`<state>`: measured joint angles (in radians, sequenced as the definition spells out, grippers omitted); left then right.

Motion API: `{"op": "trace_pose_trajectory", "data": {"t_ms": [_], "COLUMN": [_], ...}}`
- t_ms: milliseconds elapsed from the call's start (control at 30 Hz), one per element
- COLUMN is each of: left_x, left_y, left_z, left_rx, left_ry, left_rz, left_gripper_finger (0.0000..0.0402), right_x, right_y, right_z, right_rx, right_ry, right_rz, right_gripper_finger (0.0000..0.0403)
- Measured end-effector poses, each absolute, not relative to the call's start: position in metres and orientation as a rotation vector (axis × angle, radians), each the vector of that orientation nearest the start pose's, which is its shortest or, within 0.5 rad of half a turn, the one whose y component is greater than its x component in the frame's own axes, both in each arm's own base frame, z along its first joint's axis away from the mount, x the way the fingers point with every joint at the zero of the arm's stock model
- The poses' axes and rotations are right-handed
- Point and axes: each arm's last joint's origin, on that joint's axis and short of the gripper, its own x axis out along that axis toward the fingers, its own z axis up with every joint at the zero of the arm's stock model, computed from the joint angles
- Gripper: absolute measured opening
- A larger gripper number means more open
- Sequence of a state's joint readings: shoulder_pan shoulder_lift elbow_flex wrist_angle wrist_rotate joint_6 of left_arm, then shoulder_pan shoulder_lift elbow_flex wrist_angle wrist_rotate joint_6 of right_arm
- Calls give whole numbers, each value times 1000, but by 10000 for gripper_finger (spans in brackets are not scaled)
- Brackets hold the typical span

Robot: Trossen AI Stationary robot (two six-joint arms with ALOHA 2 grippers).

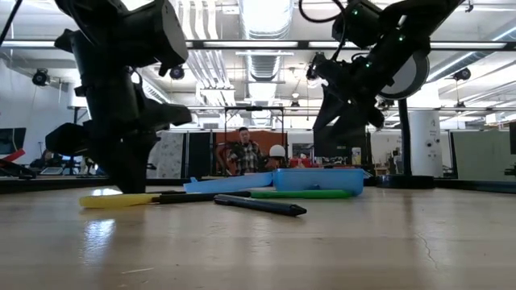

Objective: Pick & place school supplies into a supply box
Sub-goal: Put the black pen into the supply box

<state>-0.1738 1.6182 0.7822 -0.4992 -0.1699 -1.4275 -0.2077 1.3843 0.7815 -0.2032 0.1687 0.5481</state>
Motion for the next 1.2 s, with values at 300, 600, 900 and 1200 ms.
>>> {"op": "trace_pose_trajectory", "data": {"t_ms": [300, 600, 900, 1200], "left_x": [282, 321, 392, 456], "left_y": [-42, -28, 50, 84], "left_z": [179, 269, 243, 204], "left_rx": [-1093, -1178, -1244, -1250], "left_ry": [862, 370, 83, 296], "left_rz": [885, 842, 732, 740], "left_gripper_finger": [7, 6, 6, 6], "right_x": [243, 223, 212, 193], "right_y": [-64, -67, -65, -60], "right_z": [241, 256, 270, 277], "right_rx": [466, 471, 495, 468], "right_ry": [554, 520, 446, 480], "right_rz": [-640, -689, -710, -707], "right_gripper_finger": [219, 219, 219, 219]}}
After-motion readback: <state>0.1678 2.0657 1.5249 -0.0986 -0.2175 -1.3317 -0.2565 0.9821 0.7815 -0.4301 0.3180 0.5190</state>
